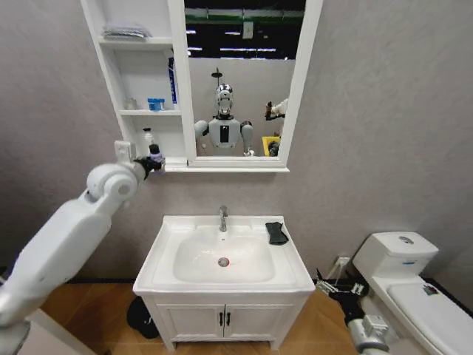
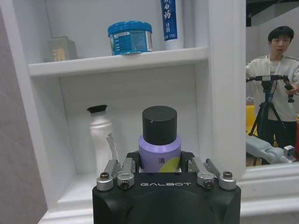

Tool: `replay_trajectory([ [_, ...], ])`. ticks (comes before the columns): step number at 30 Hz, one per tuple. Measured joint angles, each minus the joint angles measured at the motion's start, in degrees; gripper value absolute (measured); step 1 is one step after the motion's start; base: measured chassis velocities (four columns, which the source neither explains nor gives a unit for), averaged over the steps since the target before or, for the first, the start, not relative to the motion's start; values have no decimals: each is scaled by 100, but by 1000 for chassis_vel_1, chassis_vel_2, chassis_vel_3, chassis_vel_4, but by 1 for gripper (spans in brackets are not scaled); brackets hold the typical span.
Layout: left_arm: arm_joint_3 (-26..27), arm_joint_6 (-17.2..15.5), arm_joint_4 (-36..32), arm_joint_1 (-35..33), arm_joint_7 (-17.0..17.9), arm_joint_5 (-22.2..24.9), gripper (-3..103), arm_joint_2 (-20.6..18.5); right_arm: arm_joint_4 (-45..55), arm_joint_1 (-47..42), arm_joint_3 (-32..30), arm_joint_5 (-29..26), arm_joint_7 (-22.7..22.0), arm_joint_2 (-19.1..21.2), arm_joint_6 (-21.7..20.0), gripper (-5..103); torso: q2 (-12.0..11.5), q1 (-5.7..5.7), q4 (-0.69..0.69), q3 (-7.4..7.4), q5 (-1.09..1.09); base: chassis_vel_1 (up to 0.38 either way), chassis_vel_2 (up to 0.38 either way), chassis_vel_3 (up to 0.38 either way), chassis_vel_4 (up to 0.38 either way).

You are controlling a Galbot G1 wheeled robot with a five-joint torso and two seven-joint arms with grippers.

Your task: Move facial cleanser and shampoo from washbasin to cabinet, then wipe washbasin with towel.

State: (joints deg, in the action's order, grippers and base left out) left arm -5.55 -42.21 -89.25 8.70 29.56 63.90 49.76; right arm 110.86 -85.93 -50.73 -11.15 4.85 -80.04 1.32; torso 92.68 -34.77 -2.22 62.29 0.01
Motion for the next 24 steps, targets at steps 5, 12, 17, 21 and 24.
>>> replay_trajectory([
  [5, -247, 106, 819, 505, -370, -289, 43, 388, 29, 11, -60, 5, -8, 3, 49, 100, 0, 0, 1, 0, 1, 0, 0, 0, 0],
  [12, -376, 314, 1681, 688, -622, -720, 43, 743, 47, 56, -40, 11, -34, 3, 53, 100, 0, 0, 2, 0, -1, 0, 0, 0, 0],
  [17, -425, 406, 2070, 717, -628, -790, 43, 953, -24, 86, -46, 9, -36, 44, 54, 100, 0, 0, 3, -1, -2, 0, 0, 0, 0],
  [21, -427, 519, 2405, 791, -648, -980, 43, 1145, -126, 101, -111, 28, 42, 71, 101, 100, 0, 0, 2, -1, -1, 0, 0, 0, 0],
  [24, -427, 571, 2552, 834, -648, -1122, 42, 1230, -168, 95, -133, 28, 73, 66, 116, 100, 0, 0, 2, -1, 0, 0, 0, 0, 0],
])
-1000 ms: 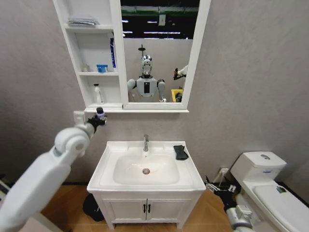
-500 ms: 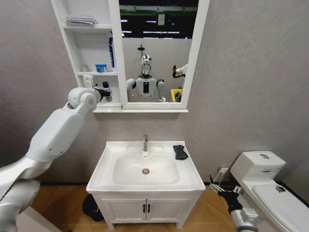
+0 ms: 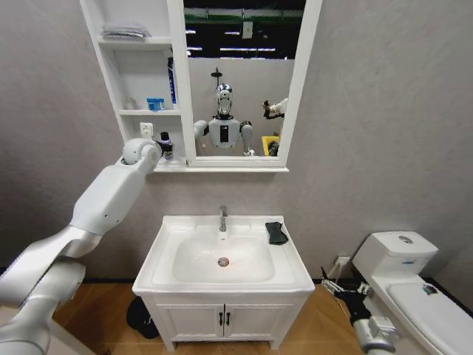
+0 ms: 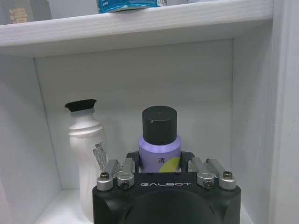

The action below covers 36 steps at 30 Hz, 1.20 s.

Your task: Move facial cleanser and shampoo from washbasin to cabinet, then wipe washbasin with towel.

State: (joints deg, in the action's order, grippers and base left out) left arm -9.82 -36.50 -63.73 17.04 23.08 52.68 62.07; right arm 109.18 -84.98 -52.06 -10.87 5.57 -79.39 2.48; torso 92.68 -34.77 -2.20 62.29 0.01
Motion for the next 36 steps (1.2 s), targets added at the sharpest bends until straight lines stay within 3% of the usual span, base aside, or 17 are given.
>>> replay_trajectory([
  [3, 1, 2, 38, 20, 0, -51, 46, 22, -43, -22, -1, 0, 18, -16, 15, 100, 0, 0, 0, 0, -1, 0, 0, 0, 0],
  [8, 0, -4, 52, 43, -5, -44, 69, 13, -116, 13, 7, -3, 20, -33, 26, 100, 0, 1, 1, -1, -1, 0, 0, 0, 0],
  [9, 0, -4, 52, 43, -5, -44, 69, 13, -116, 13, 7, -3, 20, -33, 26, 100, 0, 1, 1, -1, -1, 0, 0, 0, 0],
  [10, 12, -2, 50, 43, -5, -42, 79, 11, -119, 29, 10, -5, 19, -28, 26, 100, 0, 1, 1, -1, -1, 0, 0, 0, 0],
  [12, 39, -1, 36, 38, -5, -41, 79, 9, -119, 34, 10, -9, 18, -24, 25, 100, 0, 0, 0, -1, -1, 0, 0, 0, 0],
  [13, 115, 8, -62, -12, 5, -36, 90, -13, -119, 38, 10, -19, 16, -15, 25, 100, 0, 0, 0, 0, 0, 0, 0, 0, 0],
  [18, 413, 15, -637, -290, 187, 82, 98, -148, -119, 37, 8, -29, 14, -9, 25, 100, 0, 0, 0, 0, -1, 0, 0, 0, 0],
  [21, 912, -121, -1972, -942, 942, 660, 100, -389, -84, 37, 30, -27, 5, -51, 18, 100, 1, 1, -1, -1, 1, 0, 0, 0, 0],
  [25, 1141, -113, -2770, -1503, 1309, 897, 100, -602, 7, 34, 37, -9, 7, -81, -46, 100, 1, 1, -1, -2, 1, 0, 0, 0, 0],
  [27, 1364, -142, -3991, -2422, 1866, 1476, 100, -999, 171, -7, 51, -8, 18, -116, -167, 100, 1, 0, 0, -1, -6, 0, 0, 0, 0],
  [29, 1428, -140, -4293, -2670, 1994, 1607, 100, -1083, 204, -19, 54, -6, 21, -126, -181, 100, 1, 1, 2, -1, -2, 0, 0, 0, 0],
  [30, 1628, -48, -4827, -3222, 2099, 1655, 100, -1249, 278, -39, 55, -4, 24, -150, -196, 100, 2, 2, 1, -2, 2, 0, 0, 0, 0],
  [32, 1828, 45, -5110, -3644, 2065, 1464, 100, -1331, 335, -49, 53, -5, 24, -165, -213, 100, 2, 2, -1, -2, -1, 0, 0, 0, 0],
  [33, 2188, 170, -5381, -4251, 1790, 1061, 100, -1359, 407, -56, 52, -15, 24, -175, -239, 100, 2, 2, -1, -2, 0, 0, 0, 0, 0],
  [34, 2840, 361, -5631, -5231, 1194, 317, 100, -1240, 510, -59, 51, -41, 24, -174, -300, 100, 2, 2, -1, -2, 2, 0, 0, 0, 0],
  [35, 2840, 361, -5631, -5231, 1194, 317, 100, -1240, 510, -59, 51, -41, 24, -174, -300, 100, 2, 2, -1, -2, 2, 0, 0, 0, 0],
  [36, 3231, 533, -5713, -5921, 793, -247, 100, -1058, 574, -56, 50, -57, 24, -170, -362, 100, 2, 2, 0, -2, 0, 0, 0, 0, 0],
])
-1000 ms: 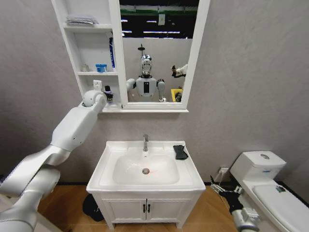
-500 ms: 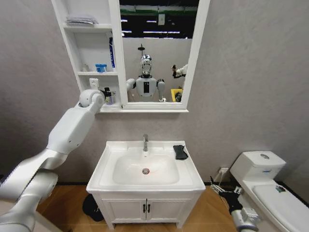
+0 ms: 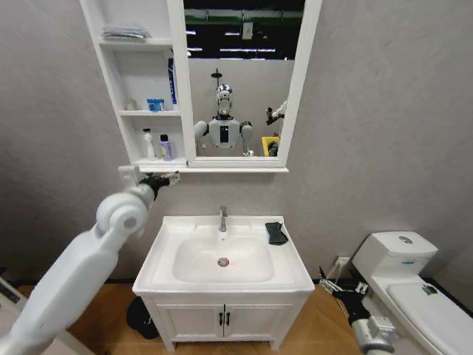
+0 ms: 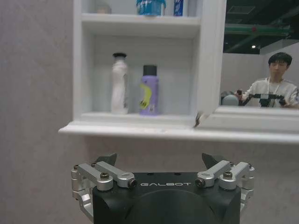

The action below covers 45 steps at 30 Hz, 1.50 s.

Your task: Move facial cleanser and shampoo from washbasin to cabinet, then wipe washbasin with towel.

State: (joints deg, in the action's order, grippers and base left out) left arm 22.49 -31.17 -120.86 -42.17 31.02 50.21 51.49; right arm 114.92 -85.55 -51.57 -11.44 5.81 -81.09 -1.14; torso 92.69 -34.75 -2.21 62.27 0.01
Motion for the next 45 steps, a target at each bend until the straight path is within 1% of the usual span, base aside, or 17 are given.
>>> replay_trajectory([
  [1, 0, 0, 0, 0, 0, 0, 100, 0, 0, 0, 0, 0, 0, 0, 0, 100, 0, 0, 0, 0, 0, 0, 0, 0, 0],
  [2, 512, 348, -63, -955, -552, -758, 100, 352, 77, 19, 0, -11, -9, 6, -87, 100, 0, -1, 1, 1, -8, 0, 0, 0, 0],
  [3, 1205, 716, -197, -2088, -1155, -1618, 100, 926, 186, 37, -1, -12, -31, 36, -191, 100, 0, -1, 4, 1, -5, 0, 0, 0, 0],
  [4, 1374, 814, -261, -2374, -1280, -1810, 100, 1090, 215, 41, 0, -12, -32, 41, -218, 100, 0, 0, 4, 1, -3, 0, 0, 0, 0],
  [5, 1374, 814, -261, -2374, -1280, -1810, 100, 1090, 215, 41, 0, -12, -32, 41, -218, 100, 0, 0, 4, 1, -3, 0, 0, 0, 0],
  [6, 1650, 969, -416, -2880, -1457, -2132, 100, 1394, 286, 49, 2, -12, -34, 57, -281, 100, 0, 0, 3, 0, -2, 0, 0, 0, 0],
  [7, 1650, 969, -416, -2880, -1457, -2132, 100, 1394, 286, 49, 2, -12, -34, 57, -281, 100, 0, 0, 3, 0, -2, 0, 0, 0, 0],
  [9, 2146, 1332, -787, -3766, -1904, -2926, 100, 2168, 490, 62, 39, -14, -42, 68, -421, 100, 0, 1, 3, 0, 0, 0, 0, 0, 0],
  [10, 2146, 1332, -787, -3766, -1904, -2926, 100, 2168, 490, 62, 39, -14, -42, 68, -421, 100, 0, 1, 3, 0, 0, 0, 0, 0, 0],
  [11, 2386, 1540, -876, -4055, -2220, -3322, 100, 2505, 571, 46, 64, -12, -40, 69, -460, 100, 0, 1, 2, 0, 0, 0, 0, 0, 0],
  [12, 2579, 1673, -886, -4221, -2477, -3534, 100, 2709, 615, 23, 79, -9, -39, 69, -467, 100, 0, 0, 1, 0, 1, 0, 0, 0, 0],
  [13, 2579, 1673, -886, -4221, -2477, -3534, 100, 2709, 615, 23, 79, -9, -39, 69, -467, 100, 0, 0, 1, 0, 1, 0, 0, 0, 0],
  [15, 2884, 1802, -872, -4476, -2773, -3661, 100, 2940, 684, -40, 91, 2, -22, 72, -467, 100, 0, -1, 1, 1, 0, 0, 0, 0, 0],
  [18, 2973, 1804, -859, -4549, -2814, -3724, 100, 2995, 735, -77, 102, 8, -5, 77, -467, 100, 0, -1, 1, 1, -1, 0, 0, 0, 0],
  [22, 2964, 1790, -836, -4534, -2815, -3725, 100, 2992, 803, -63, 125, -6, -2, 80, -507, 100, -1, -2, 0, 2, -1, 0, 0, 0, 0],
  [30, 2928, 1769, -820, -4506, -2789, -3691, 100, 2972, 828, -109, 20, -132, -27, 118, -390, 100, -2, -2, 0, 2, -1, 0, 0, 0, 0],
  [45, 2905, 1752, -809, -4486, -2765, -3662, 100, 2955, 813, -162, 45, -199, 167, 126, -354, 100, -1, -2, 1, 2, -1, -44, 44, 43, -43],
])
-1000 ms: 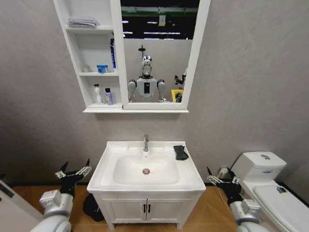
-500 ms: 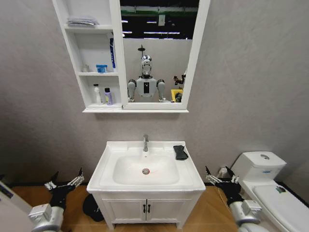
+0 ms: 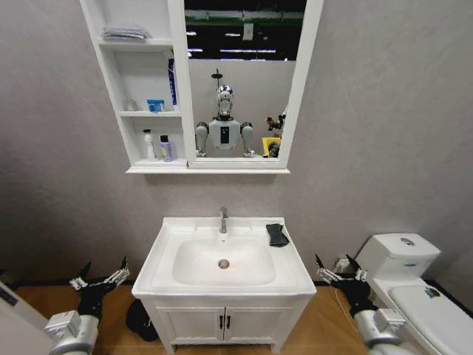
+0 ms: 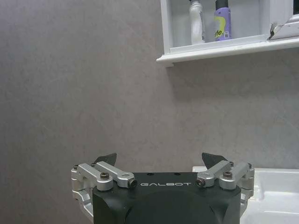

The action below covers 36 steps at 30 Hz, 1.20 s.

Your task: Move facial cleanser and shampoo from washbasin to cabinet, then wipe washbasin with towel.

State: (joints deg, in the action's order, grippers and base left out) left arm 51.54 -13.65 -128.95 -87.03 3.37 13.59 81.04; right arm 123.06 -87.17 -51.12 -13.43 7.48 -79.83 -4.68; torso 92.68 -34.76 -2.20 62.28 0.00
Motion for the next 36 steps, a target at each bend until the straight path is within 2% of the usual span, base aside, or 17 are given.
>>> replay_trajectory([
  [5, -3, -2, 2, 2, 3, 4, 100, -2, -63, 37, 61, 5, -108, 4, -3, 100, -1, -3, -1, 1, 0, -118, 102, 114, -118],
  [8, -4, -4, 5, 3, 4, 5, 100, -3, -312, 189, 152, -75, -345, 88, -144, 100, -2, -6, 0, 2, -1, -54, 80, 65, -59],
  [11, -5, -6, 6, 3, 7, 6, 100, -5, -1169, 649, 212, -168, -726, 306, -225, 100, -2, -1, 0, 1, 1, -3, 21, 0, -8],
  [12, -5, -6, 6, 3, 7, 6, 100, -5, -1169, 649, 212, -168, -726, 306, -225, 100, -2, -1, 0, 1, 1, 0, 0, 0, 0],
  [15, -8, -7, 6, 3, 9, 8, 100, -6, -1917, 1191, 266, -378, -902, 667, -244, 100, 0, 2, -1, 0, 1, 0, 0, 0, 0],
  [18, -8, -8, 6, 3, 8, 8, 100, -6, -2065, 1399, 349, -421, -903, 797, -300, 100, 0, 2, -1, 0, 1, 0, 0, 0, 0],
  [21, -10, -9, 6, 3, 9, 9, 100, -6, -2574, 2176, 856, -503, -828, 1220, -488, 100, 0, 2, 1, 0, -1, 0, 0, 0, 0],
  [22, -10, -9, 6, 3, 9, 9, 100, -6, -2574, 2176, 856, -503, -828, 1220, -488, 100, 0, 2, 1, 0, -1, 0, 0, 0, 0],
  [25, -9, -9, 6, 3, 9, 9, 100, -6, -3058, 2764, 1501, -794, -927, 1428, -709, 100, 0, 0, 1, 1, -2, 0, 0, 0, 0],
  [31, -10, -9, 7, 3, 9, 9, 100, -7, -3949, 3571, 2430, -929, -1409, 1334, -978, 100, -1, 0, 0, 1, 1, 0, 0, 0, 0],
  [36, -10, -9, 7, 3, 9, 9, 100, -7, -4538, 4230, 2928, -911, -1518, 1164, -1022, 100, -1, -1, 1, 1, -2, 0, 0, 0, 0],
])
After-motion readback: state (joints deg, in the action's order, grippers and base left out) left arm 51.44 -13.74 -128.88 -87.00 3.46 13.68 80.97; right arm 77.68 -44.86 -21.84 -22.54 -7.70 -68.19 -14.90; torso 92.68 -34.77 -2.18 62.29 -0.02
